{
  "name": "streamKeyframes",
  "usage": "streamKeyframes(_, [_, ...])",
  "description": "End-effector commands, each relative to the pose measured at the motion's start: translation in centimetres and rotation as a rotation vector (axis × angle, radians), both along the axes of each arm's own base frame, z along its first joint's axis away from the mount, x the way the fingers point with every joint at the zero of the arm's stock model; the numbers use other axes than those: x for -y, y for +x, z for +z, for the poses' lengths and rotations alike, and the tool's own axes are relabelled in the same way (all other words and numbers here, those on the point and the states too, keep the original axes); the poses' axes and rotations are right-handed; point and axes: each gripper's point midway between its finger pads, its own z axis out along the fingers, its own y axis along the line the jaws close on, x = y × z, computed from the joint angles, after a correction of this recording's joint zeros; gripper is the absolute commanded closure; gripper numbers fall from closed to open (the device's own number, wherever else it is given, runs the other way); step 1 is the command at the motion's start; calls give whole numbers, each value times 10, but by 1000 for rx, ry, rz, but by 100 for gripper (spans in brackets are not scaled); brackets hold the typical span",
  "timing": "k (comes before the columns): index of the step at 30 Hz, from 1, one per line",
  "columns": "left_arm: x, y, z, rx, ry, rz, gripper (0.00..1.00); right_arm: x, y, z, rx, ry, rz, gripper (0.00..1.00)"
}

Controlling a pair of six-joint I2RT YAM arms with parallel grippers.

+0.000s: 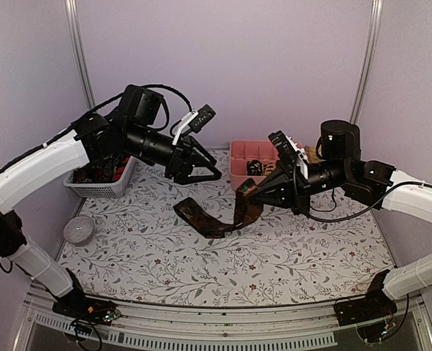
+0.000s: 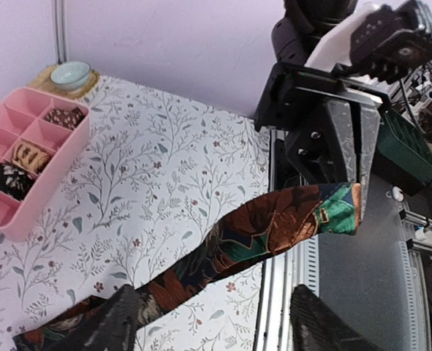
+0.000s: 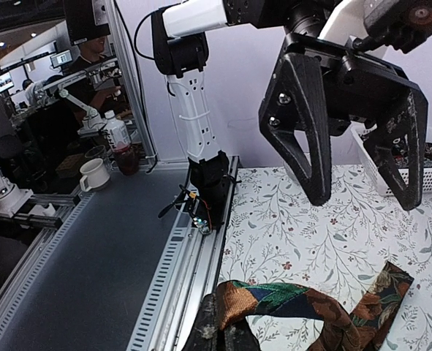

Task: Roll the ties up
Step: Pass from the left arm to the right, then pass from the right arm to the left

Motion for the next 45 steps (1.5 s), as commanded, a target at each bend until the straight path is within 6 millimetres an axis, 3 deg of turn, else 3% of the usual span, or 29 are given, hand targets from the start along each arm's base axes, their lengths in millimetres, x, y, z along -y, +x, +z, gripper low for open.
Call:
streamKeyframes(1, [-13, -14, 41, 123, -125, -5, 21, 9, -18, 43, -16, 87, 55, 100])
streamKeyframes(5, [-20, -32, 62, 275, -200, -8, 0, 4, -17, 52, -59, 108, 71, 100])
streamKeyframes(8, [-20, -44, 65, 336, -220, -18, 0, -3, -7, 55, -104, 122, 52, 100])
streamKeyframes(19, [5, -25, 30, 437, -64, 73, 0, -20, 8, 73, -294, 208, 73, 100])
streamKeyframes(27, [24, -23, 33, 533, -79, 116, 17, -21, 6, 79, -349, 211, 95, 100])
streamKeyframes(31, [31, -24, 32, 562, -94, 134, 31, -23, 8, 73, -365, 203, 89, 100])
streamKeyframes(38, [39, -19, 33, 581, -99, 181, 46, -25, 11, 64, -399, 185, 82, 100])
streamKeyframes(42, [41, -18, 38, 586, -121, 205, 61, -26, 13, 58, -409, 169, 64, 100])
streamKeyframes(45, [41, -18, 43, 592, -137, 226, 65, -26, 14, 53, -412, 152, 42, 100])
